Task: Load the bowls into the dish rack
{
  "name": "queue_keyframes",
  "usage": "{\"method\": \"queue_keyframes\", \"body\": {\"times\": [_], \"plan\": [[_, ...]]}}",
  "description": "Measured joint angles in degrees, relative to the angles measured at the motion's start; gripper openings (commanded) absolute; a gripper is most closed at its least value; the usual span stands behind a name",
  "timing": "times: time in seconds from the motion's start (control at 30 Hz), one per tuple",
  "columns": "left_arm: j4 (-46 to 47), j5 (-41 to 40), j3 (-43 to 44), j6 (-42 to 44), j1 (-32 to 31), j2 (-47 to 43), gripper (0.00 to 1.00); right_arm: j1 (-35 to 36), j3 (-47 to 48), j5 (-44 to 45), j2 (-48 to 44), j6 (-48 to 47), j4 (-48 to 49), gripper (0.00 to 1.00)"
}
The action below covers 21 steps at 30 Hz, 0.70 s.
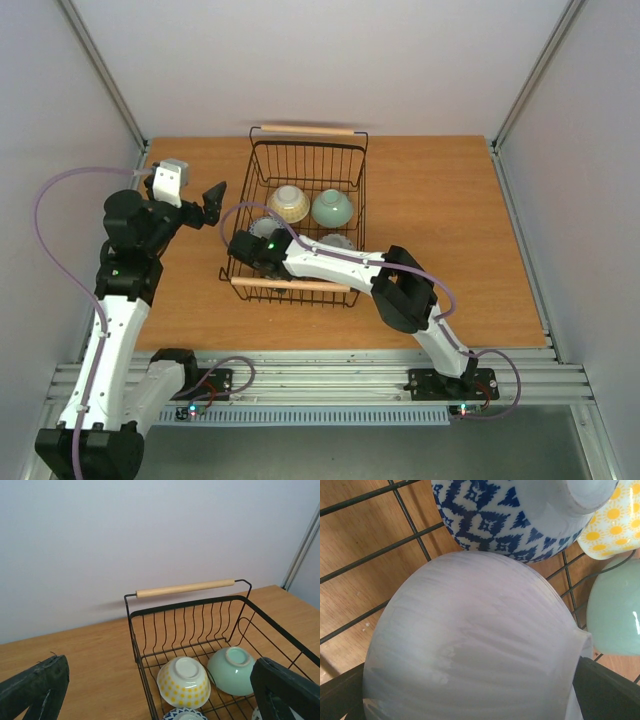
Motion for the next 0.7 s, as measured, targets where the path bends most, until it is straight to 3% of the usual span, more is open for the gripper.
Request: {"method": "queue_keyframes", "body": {"times": [0.43, 0.7], "plan": [[-0.07, 0.02, 0.00, 1.27, 0.00, 0.07, 0.99, -0.44, -0.09, -1.31, -0.52, 0.13, 0.42, 0.99], [-0.20, 0.44, -0.02, 1.49, 0.00, 1.27, 0.99, -3.28, 0.42, -9.42, -2.29, 0.35, 0.50, 0.99]]}}
